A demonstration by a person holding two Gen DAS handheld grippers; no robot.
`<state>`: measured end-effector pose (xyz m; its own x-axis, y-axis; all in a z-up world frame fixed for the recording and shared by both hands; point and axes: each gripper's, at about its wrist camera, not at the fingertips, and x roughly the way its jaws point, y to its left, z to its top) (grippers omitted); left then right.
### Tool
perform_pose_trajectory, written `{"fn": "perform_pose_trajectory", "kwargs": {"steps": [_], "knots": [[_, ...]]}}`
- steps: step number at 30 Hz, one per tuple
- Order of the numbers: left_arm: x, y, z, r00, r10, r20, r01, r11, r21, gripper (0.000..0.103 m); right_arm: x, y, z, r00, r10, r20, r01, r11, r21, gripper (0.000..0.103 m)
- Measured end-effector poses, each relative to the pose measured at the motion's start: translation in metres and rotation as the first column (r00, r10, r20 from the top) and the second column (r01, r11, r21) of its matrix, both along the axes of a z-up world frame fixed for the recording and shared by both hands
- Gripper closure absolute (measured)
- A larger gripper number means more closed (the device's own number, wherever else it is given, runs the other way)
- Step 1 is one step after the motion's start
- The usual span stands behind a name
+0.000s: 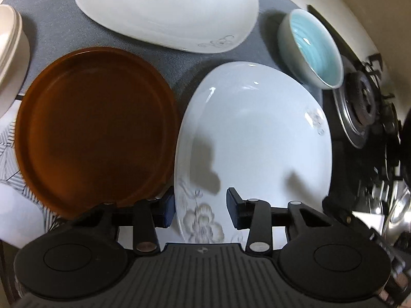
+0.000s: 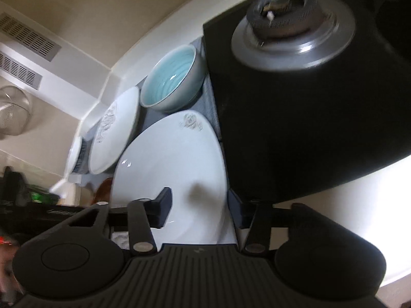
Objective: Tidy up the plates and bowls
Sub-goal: 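Grasp the rim of the white flower plate with both grippers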
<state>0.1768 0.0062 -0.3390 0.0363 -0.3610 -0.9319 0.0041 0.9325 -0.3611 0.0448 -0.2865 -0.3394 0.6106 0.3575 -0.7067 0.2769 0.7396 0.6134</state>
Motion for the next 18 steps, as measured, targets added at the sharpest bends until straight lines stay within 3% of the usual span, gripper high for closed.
{"fn": "perform_pose_trajectory", "kwargs": {"steps": [1, 4, 5, 10, 12, 16, 18], "knots": [[0.002, 0.001, -0.002, 1.0, 0.018, 0.0, -0.018, 1.0, -0.01, 0.06, 0.001, 0.0, -0.003, 1.0, 0.008, -0.004, -0.007, 1.0, 0.005, 0.056], [0.004, 0.003, -0.003, 0.999, 0.031, -0.011, -0.031, 0.999, -0.021, 0.062, 0.003, -0.008, -0.011, 0.999, -0.016, -0.036, 0.017, 1.0, 0.016, 0.084], [0.001, 0.004, -0.002, 1.0, 0.024, -0.01, -0.024, 1.0, -0.018, 0.064, 0.0, -0.011, -0.011, 0.999, -0.022, -0.039, 0.023, 0.999, 0.027, 0.09], [-0.019, 0.007, -0.001, 0.999, -0.04, -0.011, 0.039, 0.998, -0.052, 0.065, -0.02, -0.014, -0.004, 0.999, 0.026, -0.027, -0.026, 1.0, 0.004, 0.093], [-0.021, 0.01, -0.004, 0.999, -0.033, -0.008, 0.032, 0.997, -0.076, 0.062, -0.024, -0.018, -0.008, 0.999, 0.034, -0.027, -0.032, 0.999, 0.042, 0.093], [-0.007, 0.017, -0.008, 0.997, 0.02, -0.074, -0.03, 0.99, -0.136, 0.052, -0.018, -0.025, -0.024, 0.999, 0.023, -0.044, -0.016, 0.988, 0.152, 0.088], [-0.006, 0.016, -0.006, 0.998, 0.013, -0.065, -0.021, 0.992, -0.128, 0.055, -0.017, -0.023, -0.03, 0.999, 0.018, -0.042, -0.011, 0.986, 0.164, 0.088]]}}
